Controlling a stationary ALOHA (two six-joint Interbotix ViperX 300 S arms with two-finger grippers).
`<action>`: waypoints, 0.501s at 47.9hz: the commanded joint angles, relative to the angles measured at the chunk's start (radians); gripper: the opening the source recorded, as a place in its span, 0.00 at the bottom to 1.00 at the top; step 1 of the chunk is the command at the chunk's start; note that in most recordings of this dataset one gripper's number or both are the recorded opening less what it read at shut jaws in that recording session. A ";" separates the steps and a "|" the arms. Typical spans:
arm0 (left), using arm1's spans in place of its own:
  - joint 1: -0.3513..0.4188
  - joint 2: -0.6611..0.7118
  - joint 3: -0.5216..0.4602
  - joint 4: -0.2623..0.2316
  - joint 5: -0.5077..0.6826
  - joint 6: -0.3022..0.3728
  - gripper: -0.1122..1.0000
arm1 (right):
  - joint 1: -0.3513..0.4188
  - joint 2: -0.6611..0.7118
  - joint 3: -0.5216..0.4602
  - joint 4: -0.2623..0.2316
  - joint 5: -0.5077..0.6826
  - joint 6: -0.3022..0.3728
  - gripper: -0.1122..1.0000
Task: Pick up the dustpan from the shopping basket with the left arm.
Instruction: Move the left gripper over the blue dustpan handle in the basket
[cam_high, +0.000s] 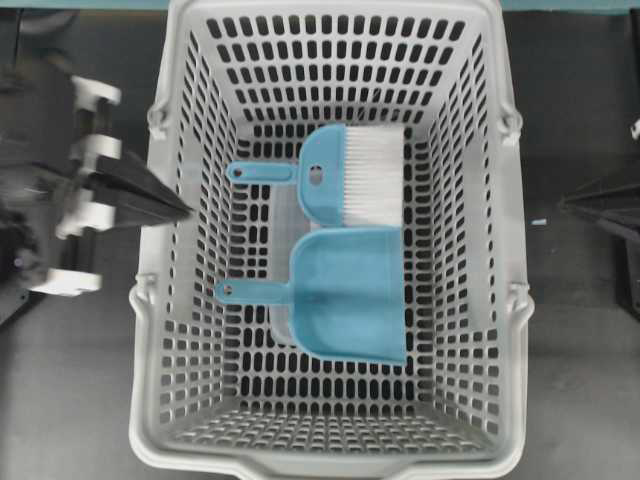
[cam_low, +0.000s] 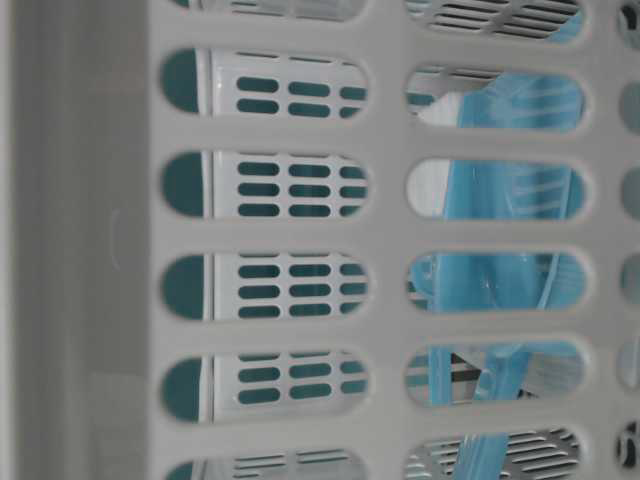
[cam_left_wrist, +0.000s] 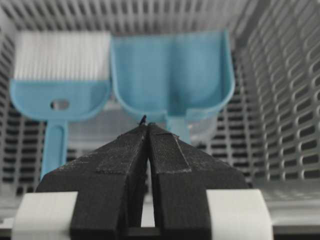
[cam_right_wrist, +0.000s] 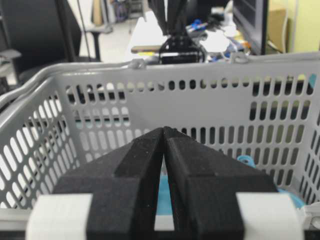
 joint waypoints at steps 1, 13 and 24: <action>-0.014 0.081 -0.118 0.003 0.101 0.002 0.10 | -0.002 0.005 -0.018 0.003 -0.008 0.008 0.10; -0.025 0.262 -0.253 0.003 0.261 -0.002 0.10 | -0.005 0.002 0.000 0.003 -0.015 0.046 0.20; -0.038 0.393 -0.301 0.003 0.314 -0.002 0.14 | -0.002 -0.008 0.011 0.003 -0.040 0.066 0.70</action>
